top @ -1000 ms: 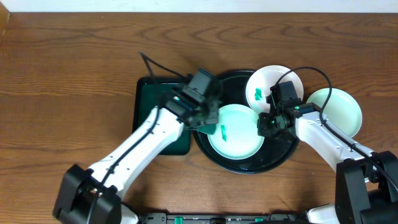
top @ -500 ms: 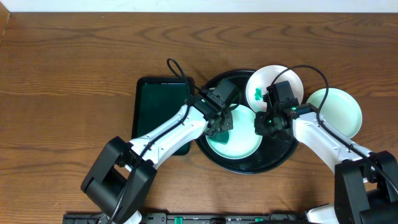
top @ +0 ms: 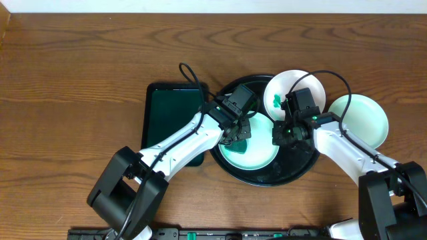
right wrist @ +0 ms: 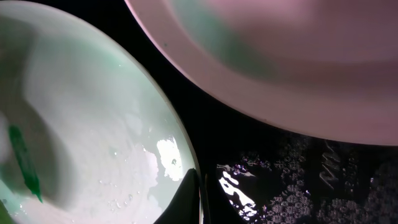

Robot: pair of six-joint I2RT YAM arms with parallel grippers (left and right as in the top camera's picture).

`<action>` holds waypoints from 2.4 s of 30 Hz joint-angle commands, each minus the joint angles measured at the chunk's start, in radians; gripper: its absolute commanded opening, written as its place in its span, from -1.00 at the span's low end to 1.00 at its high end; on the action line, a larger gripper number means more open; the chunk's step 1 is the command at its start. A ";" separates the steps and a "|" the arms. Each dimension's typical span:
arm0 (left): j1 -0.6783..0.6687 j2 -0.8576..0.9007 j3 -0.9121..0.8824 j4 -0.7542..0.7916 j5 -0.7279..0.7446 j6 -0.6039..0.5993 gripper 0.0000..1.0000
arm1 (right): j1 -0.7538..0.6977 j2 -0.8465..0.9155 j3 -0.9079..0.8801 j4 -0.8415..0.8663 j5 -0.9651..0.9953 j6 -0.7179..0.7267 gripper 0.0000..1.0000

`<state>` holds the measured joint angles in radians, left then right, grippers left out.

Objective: Clean dirty plates on tray and stack at the side
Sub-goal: 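Carry the sponge right and lower it onto the pale green plate, then scrub the pale green plate with the sponge in the left gripper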

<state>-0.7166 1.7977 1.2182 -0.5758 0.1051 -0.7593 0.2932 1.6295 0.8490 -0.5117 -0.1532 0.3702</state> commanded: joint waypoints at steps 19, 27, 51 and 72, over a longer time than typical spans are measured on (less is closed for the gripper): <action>-0.003 -0.002 0.029 -0.006 -0.013 0.007 -0.86 | 0.047 0.005 -0.022 0.008 -0.001 0.018 -0.97; -0.003 -0.002 0.029 -0.006 -0.013 0.044 -0.85 | 0.047 0.005 -0.022 0.006 -0.001 0.018 -0.97; 0.122 -0.002 0.190 -0.249 0.065 0.190 -0.85 | 0.047 0.005 -0.022 0.007 0.021 0.018 -0.97; 0.031 0.147 0.158 -0.161 -0.043 0.046 -0.85 | 0.047 0.005 -0.022 0.011 0.021 0.018 -0.98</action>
<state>-0.6872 1.9186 1.3823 -0.7486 0.0906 -0.6884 0.3283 1.6295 0.8410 -0.5037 -0.1230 0.3756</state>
